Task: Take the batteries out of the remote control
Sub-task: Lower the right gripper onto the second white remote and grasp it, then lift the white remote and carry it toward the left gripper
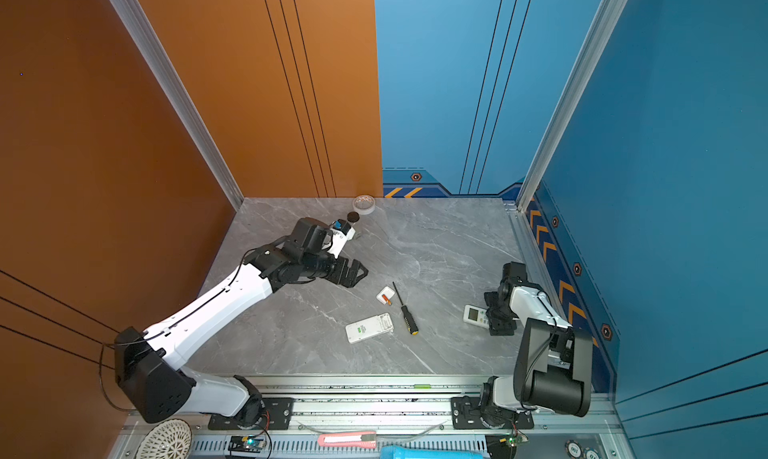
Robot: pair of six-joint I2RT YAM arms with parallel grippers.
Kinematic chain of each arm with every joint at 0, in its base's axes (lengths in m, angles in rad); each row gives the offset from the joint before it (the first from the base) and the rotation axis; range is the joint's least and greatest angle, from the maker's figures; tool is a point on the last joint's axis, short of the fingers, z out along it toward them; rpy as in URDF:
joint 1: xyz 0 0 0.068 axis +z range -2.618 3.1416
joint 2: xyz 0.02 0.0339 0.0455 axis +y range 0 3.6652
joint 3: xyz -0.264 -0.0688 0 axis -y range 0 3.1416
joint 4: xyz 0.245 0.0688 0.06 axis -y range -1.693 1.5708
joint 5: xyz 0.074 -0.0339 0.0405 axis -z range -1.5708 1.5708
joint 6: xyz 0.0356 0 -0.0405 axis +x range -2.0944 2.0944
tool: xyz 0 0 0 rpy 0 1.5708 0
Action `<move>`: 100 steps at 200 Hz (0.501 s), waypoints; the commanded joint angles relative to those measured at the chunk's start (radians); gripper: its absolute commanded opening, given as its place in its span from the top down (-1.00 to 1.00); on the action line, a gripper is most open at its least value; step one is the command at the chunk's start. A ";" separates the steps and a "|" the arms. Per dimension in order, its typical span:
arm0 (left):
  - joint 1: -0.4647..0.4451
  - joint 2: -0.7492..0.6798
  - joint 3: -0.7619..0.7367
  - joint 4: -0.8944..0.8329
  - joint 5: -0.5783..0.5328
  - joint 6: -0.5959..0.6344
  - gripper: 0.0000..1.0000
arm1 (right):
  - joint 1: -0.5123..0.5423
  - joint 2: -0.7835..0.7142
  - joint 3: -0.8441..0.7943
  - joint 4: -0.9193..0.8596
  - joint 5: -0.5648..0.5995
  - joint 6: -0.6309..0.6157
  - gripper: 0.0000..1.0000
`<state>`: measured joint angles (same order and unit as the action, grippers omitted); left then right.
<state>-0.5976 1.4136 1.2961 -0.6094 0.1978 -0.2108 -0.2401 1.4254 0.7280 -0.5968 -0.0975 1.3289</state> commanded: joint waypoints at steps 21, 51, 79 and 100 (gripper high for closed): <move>0.001 -0.016 -0.004 -0.001 -0.019 -0.010 -0.96 | 0.015 0.037 -0.022 0.006 0.021 0.015 -0.40; -0.002 -0.009 0.011 -0.001 -0.015 -0.026 -0.96 | 0.029 -0.001 -0.002 -0.017 0.050 -0.016 -0.24; -0.018 0.024 0.052 0.006 0.023 -0.063 -0.96 | 0.049 -0.043 0.007 -0.001 0.055 -0.037 -0.15; -0.034 0.047 0.078 0.029 0.046 -0.121 -0.96 | 0.072 -0.085 -0.013 0.066 0.033 -0.039 -0.07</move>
<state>-0.6117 1.4342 1.3273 -0.6075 0.1974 -0.2607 -0.1936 1.3991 0.7277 -0.5922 -0.0738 1.3117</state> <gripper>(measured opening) 0.979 0.572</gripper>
